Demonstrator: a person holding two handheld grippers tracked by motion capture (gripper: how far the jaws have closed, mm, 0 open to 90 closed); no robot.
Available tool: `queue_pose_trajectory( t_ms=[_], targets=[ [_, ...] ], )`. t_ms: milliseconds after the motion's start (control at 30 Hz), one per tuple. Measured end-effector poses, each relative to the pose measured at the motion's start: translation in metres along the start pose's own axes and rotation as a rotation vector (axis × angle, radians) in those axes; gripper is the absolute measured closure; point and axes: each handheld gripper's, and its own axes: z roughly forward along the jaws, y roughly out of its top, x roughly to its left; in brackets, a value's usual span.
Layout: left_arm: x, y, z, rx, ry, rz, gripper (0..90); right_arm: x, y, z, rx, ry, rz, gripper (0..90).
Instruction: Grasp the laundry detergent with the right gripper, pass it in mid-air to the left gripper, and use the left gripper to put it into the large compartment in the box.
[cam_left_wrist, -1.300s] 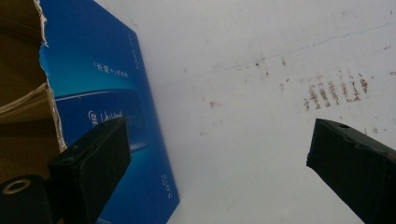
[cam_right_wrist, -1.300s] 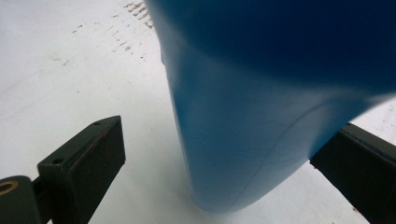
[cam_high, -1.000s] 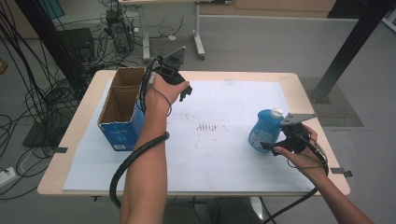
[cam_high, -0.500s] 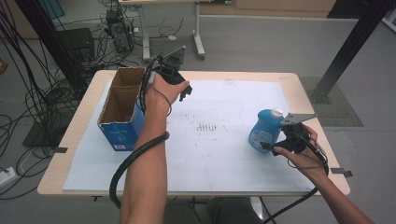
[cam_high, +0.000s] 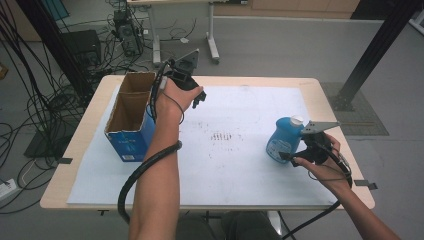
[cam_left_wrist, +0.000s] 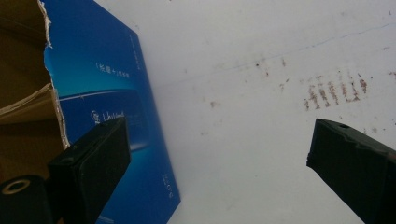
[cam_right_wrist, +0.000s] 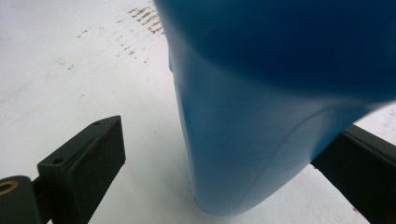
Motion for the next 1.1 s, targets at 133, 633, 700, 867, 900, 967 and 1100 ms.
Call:
queue_pose_trajectory(
  t_ms=[133,633,700,867,900,967,1100],
  targets=[
    [0.0000,0.0002,-0.0003,-0.001,-0.001,0.000,6.3,0.0000,0.0003,-0.0002,-0.002,0.000,0.000,3.2],
    [-0.0002,0.0001,-0.0006,-0.001,0.001,0.002,6.3,0.0001,0.0012,-0.0012,-0.004,0.001,0.000,3.2],
    [0.0000,0.0004,-0.0015,-0.001,0.002,0.002,6.3,0.0001,0.0012,-0.0011,-0.004,0.001,-0.001,3.2],
    [0.0000,0.0003,-0.0020,-0.002,0.002,0.001,6.3,0.0006,0.0013,-0.0007,-0.002,0.002,-0.002,3.2],
    [0.0001,0.0003,-0.0021,-0.002,0.002,0.000,6.3,0.0006,0.0014,-0.0007,-0.001,0.002,-0.002,3.1],
    [0.0001,0.0001,-0.0021,-0.003,0.002,0.000,6.3,0.0006,0.0013,-0.0007,-0.001,0.003,-0.002,3.2],
    [0.0002,0.0000,-0.0020,-0.003,0.003,0.000,6.3,0.0003,0.0012,-0.0011,-0.002,0.002,-0.001,3.2]
  ],
)
